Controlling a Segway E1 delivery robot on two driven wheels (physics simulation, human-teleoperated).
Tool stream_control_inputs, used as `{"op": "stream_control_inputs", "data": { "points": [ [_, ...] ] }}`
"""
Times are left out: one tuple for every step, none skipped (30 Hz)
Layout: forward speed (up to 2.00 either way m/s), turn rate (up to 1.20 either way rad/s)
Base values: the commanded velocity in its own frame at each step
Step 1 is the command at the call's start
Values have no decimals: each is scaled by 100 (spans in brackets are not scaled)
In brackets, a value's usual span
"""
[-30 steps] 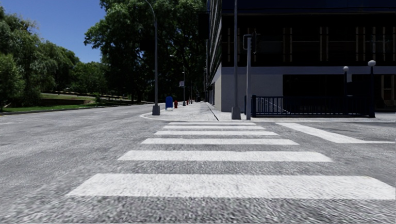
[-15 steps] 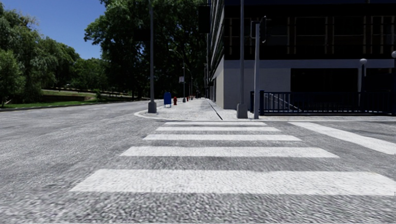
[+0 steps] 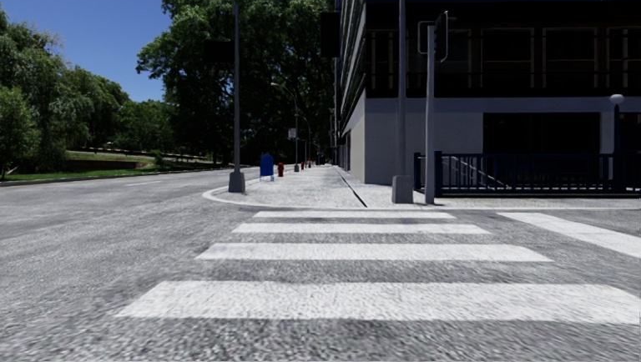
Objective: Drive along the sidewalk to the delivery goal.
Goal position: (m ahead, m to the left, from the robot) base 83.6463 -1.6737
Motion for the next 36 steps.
{"op": "stream_control_inputs", "data": {
  "points": [
    [200,0],
    [200,0],
    [200,0],
    [200,0],
    [200,0],
    [200,0],
    [200,0],
    [200,0],
    [200,0],
    [200,0],
    [199,0],
    [198,0],
    [198,0],
    [198,0],
    [198,0],
    [200,0],
    [200,0],
    [200,0],
    [200,0],
    [200,0],
    [200,0],
    [200,0],
    [200,0],
    [200,0],
    [200,0],
    [200,0],
    [200,0],
    [200,0],
    [200,0],
    [200,0],
    [200,0],
    [200,0],
    [200,0],
    [200,0],
    [200,0],
    [200,0]
  ]
}}
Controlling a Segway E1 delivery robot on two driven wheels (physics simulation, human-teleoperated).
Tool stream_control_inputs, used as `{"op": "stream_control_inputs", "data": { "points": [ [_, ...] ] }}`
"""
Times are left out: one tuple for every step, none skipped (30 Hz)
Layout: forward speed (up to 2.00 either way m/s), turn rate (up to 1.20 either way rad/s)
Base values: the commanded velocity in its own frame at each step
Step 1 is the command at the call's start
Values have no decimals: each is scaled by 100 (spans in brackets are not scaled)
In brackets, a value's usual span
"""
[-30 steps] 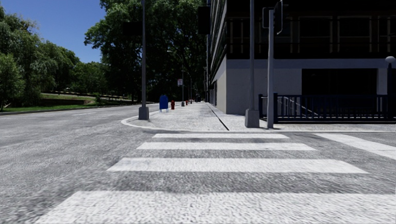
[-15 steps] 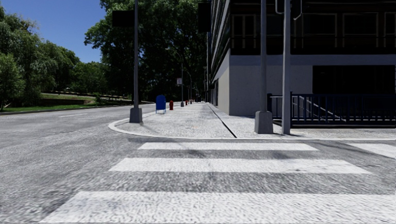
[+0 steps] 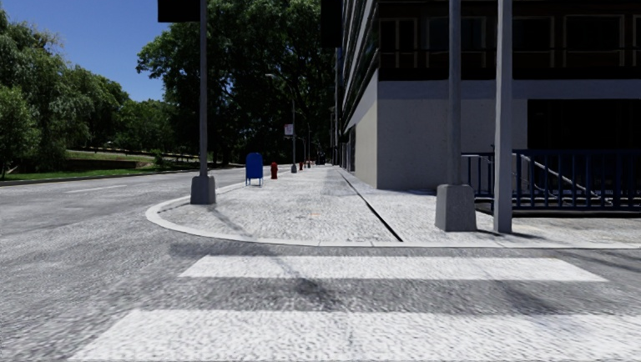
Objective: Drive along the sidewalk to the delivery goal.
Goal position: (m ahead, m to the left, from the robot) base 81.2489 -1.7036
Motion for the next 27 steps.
{"op": "stream_control_inputs", "data": {
  "points": [
    [200,0],
    [200,0],
    [200,0],
    [200,0],
    [200,0],
    [200,0],
    [200,0],
    [200,0],
    [200,0],
    [200,0],
    [200,0],
    [200,0],
    [200,0],
    [200,0],
    [200,0],
    [200,0],
    [200,0],
    [200,0],
    [200,0],
    [200,0],
    [200,0],
    [200,0],
    [200,0],
    [200,0],
    [200,0],
    [200,0],
    [200,0]
  ]
}}
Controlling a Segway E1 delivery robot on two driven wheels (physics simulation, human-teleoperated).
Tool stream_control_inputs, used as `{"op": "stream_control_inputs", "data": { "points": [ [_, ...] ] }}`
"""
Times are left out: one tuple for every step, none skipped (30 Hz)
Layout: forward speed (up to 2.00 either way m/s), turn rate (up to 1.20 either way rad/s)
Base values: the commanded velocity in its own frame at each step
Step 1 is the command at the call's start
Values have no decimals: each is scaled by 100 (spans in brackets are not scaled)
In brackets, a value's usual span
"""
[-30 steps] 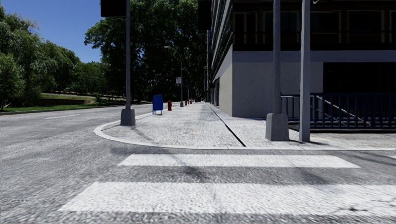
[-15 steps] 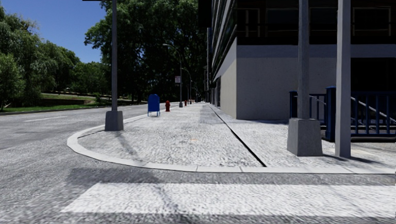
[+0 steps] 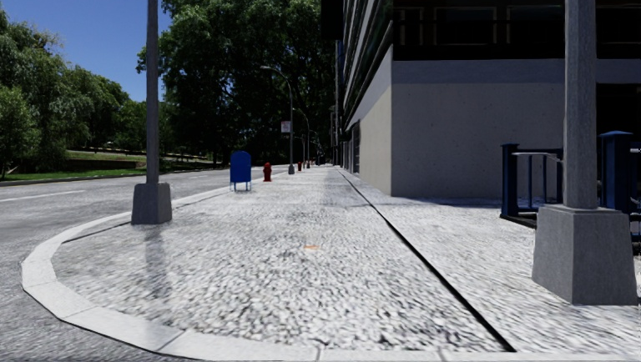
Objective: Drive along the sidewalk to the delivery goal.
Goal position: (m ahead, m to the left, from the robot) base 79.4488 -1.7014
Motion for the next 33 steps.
{"op": "stream_control_inputs", "data": {
  "points": [
    [200,0],
    [200,0],
    [200,0],
    [200,0],
    [200,0],
    [200,0],
    [200,0],
    [200,0],
    [200,0],
    [200,0],
    [200,0],
    [200,0],
    [200,0],
    [200,0],
    [200,0],
    [200,0],
    [200,0],
    [200,0],
    [200,0],
    [200,0],
    [200,0],
    [200,0],
    [200,0],
    [200,0],
    [200,0],
    [200,0],
    [200,0],
    [200,0],
    [200,0],
    [200,0],
    [200,0],
    [200,0],
    [200,0]
  ]
}}
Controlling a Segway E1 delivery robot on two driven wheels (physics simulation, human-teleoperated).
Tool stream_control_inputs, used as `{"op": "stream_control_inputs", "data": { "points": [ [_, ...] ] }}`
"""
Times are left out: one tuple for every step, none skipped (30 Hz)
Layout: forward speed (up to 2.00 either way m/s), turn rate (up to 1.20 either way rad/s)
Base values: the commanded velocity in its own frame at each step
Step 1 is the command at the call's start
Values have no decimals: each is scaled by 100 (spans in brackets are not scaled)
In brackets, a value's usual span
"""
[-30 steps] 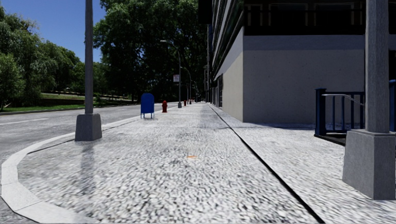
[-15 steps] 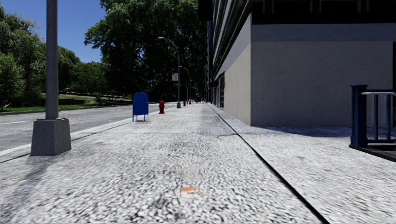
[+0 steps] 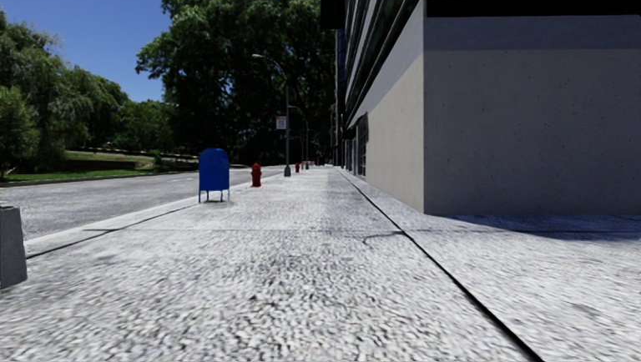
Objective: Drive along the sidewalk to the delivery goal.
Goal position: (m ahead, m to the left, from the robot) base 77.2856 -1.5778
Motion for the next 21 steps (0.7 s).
{"op": "stream_control_inputs", "data": {
  "points": [
    [200,0],
    [200,0],
    [200,0],
    [200,0],
    [200,0],
    [200,0],
    [200,0],
    [200,0],
    [200,0],
    [200,0],
    [200,0],
    [200,0],
    [200,0],
    [200,0],
    [200,0],
    [200,0],
    [200,0],
    [200,0],
    [200,0],
    [200,0],
    [200,0]
  ]
}}
